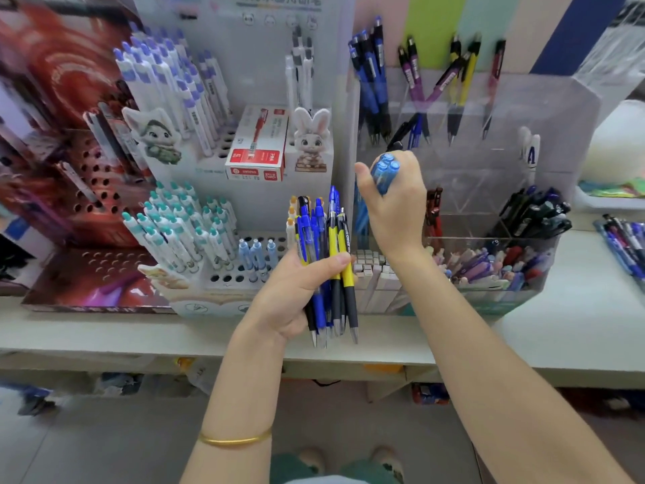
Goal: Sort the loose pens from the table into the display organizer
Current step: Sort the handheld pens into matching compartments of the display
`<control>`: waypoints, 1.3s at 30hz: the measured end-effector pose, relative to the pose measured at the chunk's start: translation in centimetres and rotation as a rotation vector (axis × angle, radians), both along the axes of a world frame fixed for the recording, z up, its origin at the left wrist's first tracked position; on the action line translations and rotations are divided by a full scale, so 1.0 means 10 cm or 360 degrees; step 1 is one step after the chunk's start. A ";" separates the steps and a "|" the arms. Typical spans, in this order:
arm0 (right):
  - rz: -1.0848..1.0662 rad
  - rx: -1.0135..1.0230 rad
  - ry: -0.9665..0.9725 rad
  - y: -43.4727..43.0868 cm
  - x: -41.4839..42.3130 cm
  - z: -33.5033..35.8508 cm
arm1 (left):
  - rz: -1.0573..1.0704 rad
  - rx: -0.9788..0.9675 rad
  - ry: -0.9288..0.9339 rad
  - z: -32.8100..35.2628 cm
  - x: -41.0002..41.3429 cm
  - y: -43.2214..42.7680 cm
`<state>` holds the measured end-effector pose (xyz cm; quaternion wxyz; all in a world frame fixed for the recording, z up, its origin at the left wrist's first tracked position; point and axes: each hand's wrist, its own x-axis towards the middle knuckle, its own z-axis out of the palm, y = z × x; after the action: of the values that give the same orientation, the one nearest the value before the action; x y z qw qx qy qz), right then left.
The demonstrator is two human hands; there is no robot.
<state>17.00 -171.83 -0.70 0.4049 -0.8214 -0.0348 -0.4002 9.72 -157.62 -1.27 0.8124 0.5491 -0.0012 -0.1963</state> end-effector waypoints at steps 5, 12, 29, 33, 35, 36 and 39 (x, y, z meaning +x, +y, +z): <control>-0.0287 -0.0466 0.0138 0.00 0.01 -0.11 | -0.0058 -0.0026 -0.0011 -0.02 0.02 0.04; -0.0318 -0.0537 0.0452 0.02 -0.08 -0.11 | -0.0119 -0.0034 -0.0045 -0.03 0.03 0.08; 0.0473 0.0445 0.0870 -0.18 -0.36 0.25 | -0.0264 -0.0102 -0.0066 -0.06 0.03 -0.10; 0.0408 0.0462 0.0773 -0.27 -0.42 0.19 | -0.0299 -0.0106 -0.0081 -0.03 0.01 -0.29; 0.0335 0.0487 0.0694 -0.34 -0.44 0.17 | -0.0313 -0.0129 -0.0082 0.00 -0.02 -0.41; 0.0291 0.0479 0.0661 -0.36 -0.46 0.17 | -0.0323 -0.0153 -0.0068 0.01 -0.03 -0.47; 0.0160 0.0486 0.0604 -0.44 -0.48 0.18 | -0.0332 -0.0230 -0.0008 0.04 -0.04 -0.65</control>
<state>12.20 -176.21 1.07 0.5428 -0.8084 0.0620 -0.2188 9.33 -164.17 -0.86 0.8250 0.4865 -0.0744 -0.2778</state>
